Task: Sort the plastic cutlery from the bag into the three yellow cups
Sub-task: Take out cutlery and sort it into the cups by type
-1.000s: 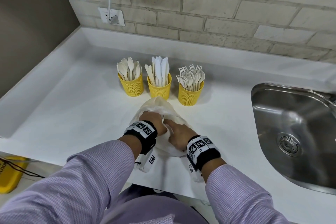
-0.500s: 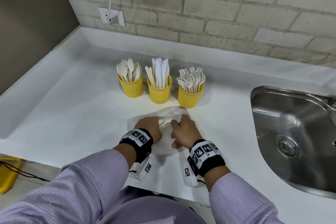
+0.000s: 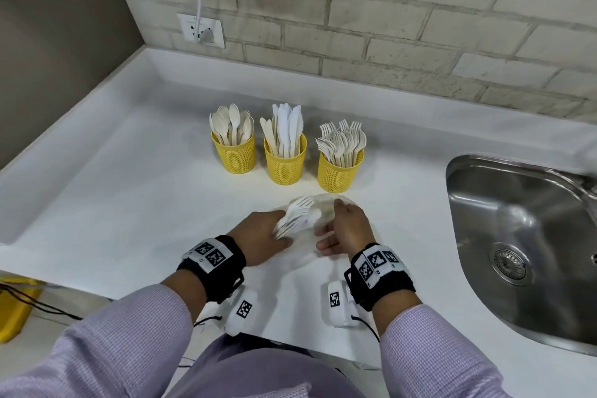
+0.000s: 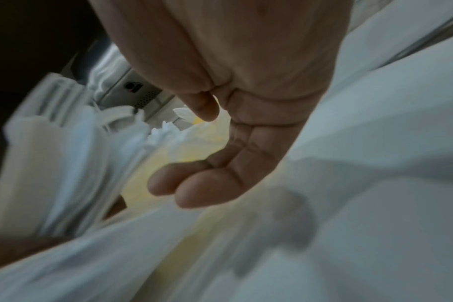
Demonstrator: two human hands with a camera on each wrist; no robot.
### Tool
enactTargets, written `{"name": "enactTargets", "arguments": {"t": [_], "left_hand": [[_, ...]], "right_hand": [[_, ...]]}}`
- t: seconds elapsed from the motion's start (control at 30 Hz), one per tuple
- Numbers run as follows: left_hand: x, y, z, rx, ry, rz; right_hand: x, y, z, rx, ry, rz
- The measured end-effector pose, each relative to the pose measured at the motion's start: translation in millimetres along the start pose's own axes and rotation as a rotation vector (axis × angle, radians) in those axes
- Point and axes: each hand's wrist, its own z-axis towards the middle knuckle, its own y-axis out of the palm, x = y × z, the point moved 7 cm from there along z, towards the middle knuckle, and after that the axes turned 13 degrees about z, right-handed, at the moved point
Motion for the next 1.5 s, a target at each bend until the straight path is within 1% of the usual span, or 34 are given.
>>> {"name": "enactTargets", "arguments": {"t": [0.1, 0.2, 0.23, 0.3, 0.33, 0.37, 0.4, 0.43, 0.47, 0.5, 0.57, 0.6, 0.63, 0.67, 0.7, 0.73, 0.77, 0.8, 0.83, 0.9, 0.93, 0.97, 1.0, 1.03, 1.17, 1.23, 1.4, 1.5], "left_hand": [[-5, -9, -6, 0.073, -0.020, -0.185], [-11, -22, -10, 0.173, -0.056, -0.491], [-9, -29, -12, 0.213, -0.063, -0.618], [-9, -47, -14, 0.338, -0.084, -0.858], [-10, -58, -16, 0.403, -0.104, -1.000], [-10, -69, -18, 0.457, -0.109, -1.189], [-11, -80, -19, 0.495, -0.092, -1.397], [-12, -92, -20, 0.521, -0.053, -1.558], [-12, -105, -21, 0.534, -0.017, -1.642], [-12, -116, -22, 0.538, 0.003, -1.647], [-8, -132, -24, 0.522, 0.030, -1.576], [-6, -137, -24, 0.509, 0.040, -1.543], [-3, -140, -24, 0.491, 0.055, -1.515], [2, -141, -23, 0.470, 0.068, -1.487], [7, -142, -22, 0.457, 0.081, -1.452], [13, -141, -21, 0.445, 0.087, -1.416], [21, -141, -20, 0.438, 0.095, -1.377], [29, -142, -20, 0.434, 0.106, -1.339], [37, -142, -19, 0.433, 0.124, -1.301], [55, -143, -15, 0.412, 0.191, -1.233], [65, -144, -14, 0.399, 0.231, -1.196], [73, -144, -14, 0.387, 0.263, -1.149], [80, -143, -13, 0.381, 0.279, -1.102], [85, -142, -12, 0.382, 0.282, -1.060], [91, -132, -8, 0.381, 0.296, -0.890], [87, -127, -8, 0.365, 0.271, -0.865], [78, -117, -15, 0.390, 0.223, -0.789], [70, -114, -17, 0.413, 0.167, -0.826]], "right_hand": [[5, -7, -2, 0.034, 0.031, 0.000], [10, -10, -1, 0.040, 0.036, -0.009], [11, -11, 0, 0.042, 0.044, -0.023], [12, -14, -1, 0.042, 0.070, -0.080], [11, -16, -2, 0.043, 0.081, -0.139], [9, -18, -4, 0.046, 0.085, -0.210], [7, -20, -6, 0.050, 0.081, -0.273], [4, -22, -8, 0.056, 0.074, -0.317], [2, -24, -11, 0.056, 0.072, -0.335], [0, -25, -14, 0.049, 0.073, -0.340], [-6, -25, -22, 0.017, 0.069, -0.356], [-12, -24, -26, 0.011, 0.026, -0.397], [-22, -24, -31, 0.034, -0.074, -0.480], [-37, -25, -37, 0.095, -0.236, -0.589], [-56, -24, -46, 0.168, -0.433, -0.663], [-72, -20, -59, 0.209, -0.612, -0.660], [-83, -13, -70, 0.192, -0.709, -0.597], [-89, -6, -74, 0.119, -0.701, -0.447], [-88, 3, -73, 0.015, -0.591, -0.249], [-74, 29, -70, -0.230, -0.229, 0.106], [-69, 41, -74, -0.337, -0.082, 0.204], [-67, 53, -79, -0.434, 0.011, 0.269], [-68, 62, -85, -0.507, 0.054, 0.327], [-71, 69, -90, -0.550, 0.065, 0.379], [-79, 73, -95, -0.546, 0.080, 0.629], [-79, 72, -94, -0.519, 0.099, 0.704], [-70, 72, -89, -0.481, 0.132, 0.735], [-71, 71, -90, -0.465, 0.129, 0.778]]}}
